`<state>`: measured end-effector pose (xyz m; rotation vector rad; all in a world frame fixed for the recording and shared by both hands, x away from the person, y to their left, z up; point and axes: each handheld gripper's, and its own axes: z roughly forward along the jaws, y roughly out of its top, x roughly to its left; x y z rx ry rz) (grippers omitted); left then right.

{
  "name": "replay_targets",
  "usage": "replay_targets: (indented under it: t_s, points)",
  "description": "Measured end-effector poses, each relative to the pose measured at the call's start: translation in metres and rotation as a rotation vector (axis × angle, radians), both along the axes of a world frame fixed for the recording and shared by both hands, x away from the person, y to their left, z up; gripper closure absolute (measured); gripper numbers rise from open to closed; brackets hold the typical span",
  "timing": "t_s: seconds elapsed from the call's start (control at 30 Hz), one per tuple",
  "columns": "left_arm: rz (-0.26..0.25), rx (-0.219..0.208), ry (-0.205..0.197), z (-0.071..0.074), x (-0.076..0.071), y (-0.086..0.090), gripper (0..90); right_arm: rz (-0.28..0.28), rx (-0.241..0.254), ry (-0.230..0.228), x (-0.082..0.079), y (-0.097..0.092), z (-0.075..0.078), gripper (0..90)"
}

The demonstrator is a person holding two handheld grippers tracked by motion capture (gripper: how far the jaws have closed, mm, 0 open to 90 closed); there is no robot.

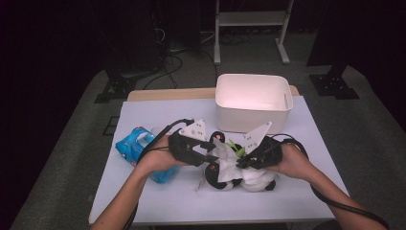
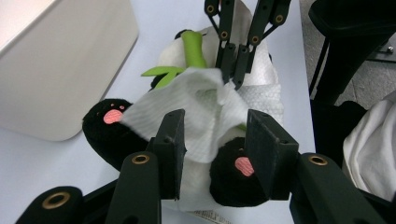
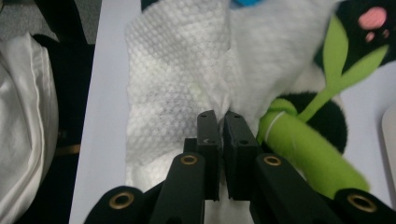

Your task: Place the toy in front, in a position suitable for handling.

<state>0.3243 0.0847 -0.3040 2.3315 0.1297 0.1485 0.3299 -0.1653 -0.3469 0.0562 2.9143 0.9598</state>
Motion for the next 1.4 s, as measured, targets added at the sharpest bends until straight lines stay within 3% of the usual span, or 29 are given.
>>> replay_targets:
  t_s: [0.4,0.6,0.77,0.93,1.17,1.4]
  points:
    - [-0.018,0.030,0.007,-0.003,0.003,-0.016,56.4,-0.082,0.010,-0.023,-0.010,-0.049,0.009,86.3]
    - [-0.032,0.050,0.010,-0.005,0.005,-0.024,56.1,-0.159,-0.007,0.000,-0.011,-0.081,-0.002,86.2]
    - [-0.038,0.059,0.014,-0.007,0.007,-0.030,56.1,-0.219,0.010,0.029,-0.008,-0.103,-0.012,86.0]
    - [-0.047,0.071,0.017,-0.009,0.009,-0.037,55.5,-0.210,0.041,0.020,-0.005,-0.101,-0.008,85.9]
    - [-0.054,0.072,0.014,-0.010,0.008,-0.042,55.3,-0.164,0.055,-0.009,0.003,-0.073,-0.001,85.6]
    - [-0.057,0.079,0.013,-0.011,0.007,-0.047,54.6,-0.162,0.056,0.043,0.003,-0.077,-0.009,85.9]
